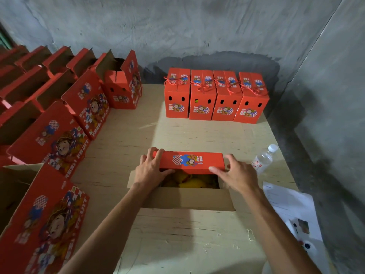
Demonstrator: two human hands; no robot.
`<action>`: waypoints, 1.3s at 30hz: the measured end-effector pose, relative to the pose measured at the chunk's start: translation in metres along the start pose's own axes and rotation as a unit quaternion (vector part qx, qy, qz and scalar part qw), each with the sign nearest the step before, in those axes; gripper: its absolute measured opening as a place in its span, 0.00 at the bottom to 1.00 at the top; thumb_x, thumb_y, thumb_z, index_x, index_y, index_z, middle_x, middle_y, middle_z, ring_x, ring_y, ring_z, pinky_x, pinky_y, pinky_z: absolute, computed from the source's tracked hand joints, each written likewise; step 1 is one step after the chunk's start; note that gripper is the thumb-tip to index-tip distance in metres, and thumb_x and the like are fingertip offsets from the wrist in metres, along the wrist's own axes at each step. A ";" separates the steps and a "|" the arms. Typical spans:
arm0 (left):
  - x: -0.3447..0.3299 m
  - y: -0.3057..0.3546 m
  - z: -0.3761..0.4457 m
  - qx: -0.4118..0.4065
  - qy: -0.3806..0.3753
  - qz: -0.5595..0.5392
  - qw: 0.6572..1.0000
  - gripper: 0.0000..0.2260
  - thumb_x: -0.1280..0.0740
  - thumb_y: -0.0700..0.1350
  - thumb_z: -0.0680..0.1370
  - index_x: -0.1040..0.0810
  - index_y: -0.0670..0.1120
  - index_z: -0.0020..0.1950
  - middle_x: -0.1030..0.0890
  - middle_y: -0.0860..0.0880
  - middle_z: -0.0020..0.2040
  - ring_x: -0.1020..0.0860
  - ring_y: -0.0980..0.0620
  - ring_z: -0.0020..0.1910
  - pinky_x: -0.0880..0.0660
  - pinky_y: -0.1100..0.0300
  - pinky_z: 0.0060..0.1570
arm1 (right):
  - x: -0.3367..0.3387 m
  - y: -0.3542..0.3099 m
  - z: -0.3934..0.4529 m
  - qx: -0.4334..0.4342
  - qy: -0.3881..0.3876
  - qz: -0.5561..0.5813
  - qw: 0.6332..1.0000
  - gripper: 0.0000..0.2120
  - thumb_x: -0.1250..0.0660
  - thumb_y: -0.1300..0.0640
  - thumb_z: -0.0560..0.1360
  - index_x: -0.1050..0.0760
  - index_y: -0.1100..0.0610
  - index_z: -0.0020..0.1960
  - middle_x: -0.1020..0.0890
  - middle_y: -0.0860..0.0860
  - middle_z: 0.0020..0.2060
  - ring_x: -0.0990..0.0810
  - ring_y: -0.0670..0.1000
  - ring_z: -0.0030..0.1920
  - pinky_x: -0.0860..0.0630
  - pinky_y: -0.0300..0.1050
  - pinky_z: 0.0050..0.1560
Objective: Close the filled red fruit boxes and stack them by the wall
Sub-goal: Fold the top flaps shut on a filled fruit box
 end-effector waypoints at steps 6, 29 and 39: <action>-0.006 -0.005 0.001 0.009 0.005 -0.007 1.000 0.40 0.30 0.71 0.72 0.37 0.55 0.78 0.35 0.51 0.75 0.30 0.43 0.69 0.19 0.43 0.54 | 0.040 0.013 0.008 -0.090 0.133 0.181 0.970 0.33 0.50 0.29 0.80 0.23 0.53 0.37 0.14 0.48 0.37 0.16 0.51 0.37 0.27 0.42 0.36; 0.061 -0.044 -0.018 0.166 0.102 -0.018 0.981 0.26 0.32 0.63 0.77 0.27 0.48 0.69 0.19 0.45 0.62 0.21 0.44 0.59 0.26 0.49 0.56 | -0.046 -0.032 -0.017 0.159 -0.004 0.157 0.975 0.23 0.48 0.51 0.86 0.34 0.53 0.80 0.38 0.48 0.81 0.48 0.49 0.83 0.40 0.57 0.80; -0.001 0.008 -0.056 -0.183 0.106 -0.172 0.962 0.06 0.33 0.40 0.82 0.16 0.42 0.50 0.17 0.49 0.48 0.20 0.47 0.46 0.28 0.58 0.49 | -0.038 -0.032 -0.024 0.162 0.018 0.260 0.952 0.17 0.36 0.61 0.84 0.24 0.58 0.72 0.31 0.52 0.78 0.42 0.52 0.81 0.39 0.53 0.79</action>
Point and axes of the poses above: each hand's wrist, its own z-axis towards the middle knuckle, its own x-axis out of the back of the hand, y = z × x, the point moved 5 cm from there along z, towards the middle knuckle
